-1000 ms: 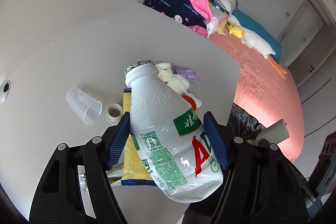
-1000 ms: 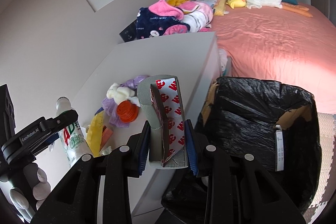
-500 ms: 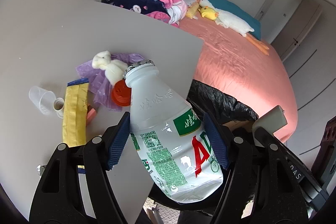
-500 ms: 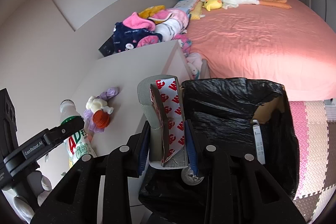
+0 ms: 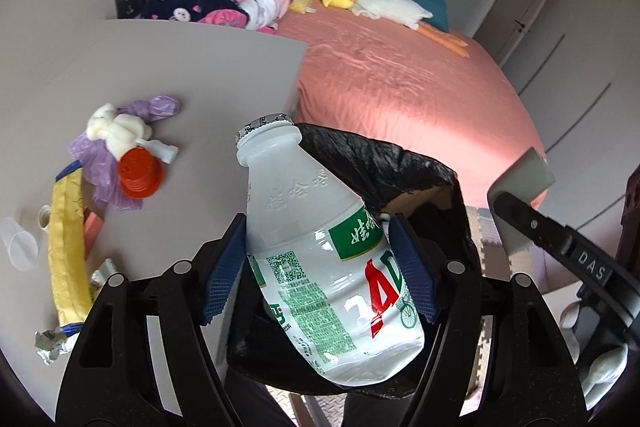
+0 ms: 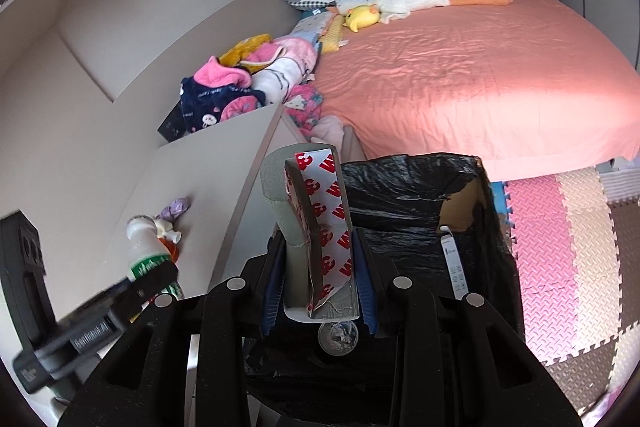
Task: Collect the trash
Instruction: 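Open both tools to drop the bottle and packet into the bag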
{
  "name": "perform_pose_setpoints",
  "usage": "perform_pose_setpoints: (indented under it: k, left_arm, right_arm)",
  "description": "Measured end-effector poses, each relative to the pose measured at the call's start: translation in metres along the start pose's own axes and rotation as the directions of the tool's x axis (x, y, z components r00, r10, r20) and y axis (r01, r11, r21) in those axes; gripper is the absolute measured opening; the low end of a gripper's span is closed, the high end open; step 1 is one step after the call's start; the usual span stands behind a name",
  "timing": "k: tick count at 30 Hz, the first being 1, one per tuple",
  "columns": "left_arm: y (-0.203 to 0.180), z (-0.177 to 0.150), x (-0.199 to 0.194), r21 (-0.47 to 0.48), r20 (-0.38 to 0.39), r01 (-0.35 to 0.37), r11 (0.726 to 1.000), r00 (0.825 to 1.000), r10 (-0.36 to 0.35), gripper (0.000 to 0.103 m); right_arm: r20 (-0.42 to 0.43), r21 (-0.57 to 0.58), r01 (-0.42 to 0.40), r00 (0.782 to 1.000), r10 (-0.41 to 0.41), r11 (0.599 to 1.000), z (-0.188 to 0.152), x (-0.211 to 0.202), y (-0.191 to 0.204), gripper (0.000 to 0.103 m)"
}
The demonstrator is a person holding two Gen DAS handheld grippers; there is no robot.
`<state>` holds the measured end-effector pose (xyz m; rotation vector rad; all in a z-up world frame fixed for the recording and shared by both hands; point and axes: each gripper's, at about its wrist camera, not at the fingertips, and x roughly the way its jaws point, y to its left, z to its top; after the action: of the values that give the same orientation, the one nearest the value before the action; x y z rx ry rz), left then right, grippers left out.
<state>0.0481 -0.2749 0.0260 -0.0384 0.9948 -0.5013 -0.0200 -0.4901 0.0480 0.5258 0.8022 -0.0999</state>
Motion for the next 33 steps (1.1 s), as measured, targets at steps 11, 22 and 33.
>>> perform_pose_setpoints:
  k: [11, 22, 33]
  left_arm:
    - [-0.01, -0.005, 0.009, 0.046, -0.002, 0.047, 0.998, 0.999, -0.047, 0.096]
    - [0.015, -0.01, 0.003, 0.013, 0.0, 0.017, 1.0, 1.0, -0.017, 0.096]
    - [0.055, -0.009, -0.022, -0.04, 0.051, -0.03, 0.999, 0.998, 0.032, 0.096]
  right_arm:
    - [0.054, 0.08, 0.031, 0.998, -0.035, 0.996, 0.007, -0.015, -0.02, 0.078]
    - [0.037, 0.035, 0.028, 0.999, -0.03, 0.999, -0.002, -0.003, -0.001, 0.078]
    - [0.024, -0.034, 0.014, 1.0, -0.014, 0.999, -0.006, 0.005, 0.035, 0.078]
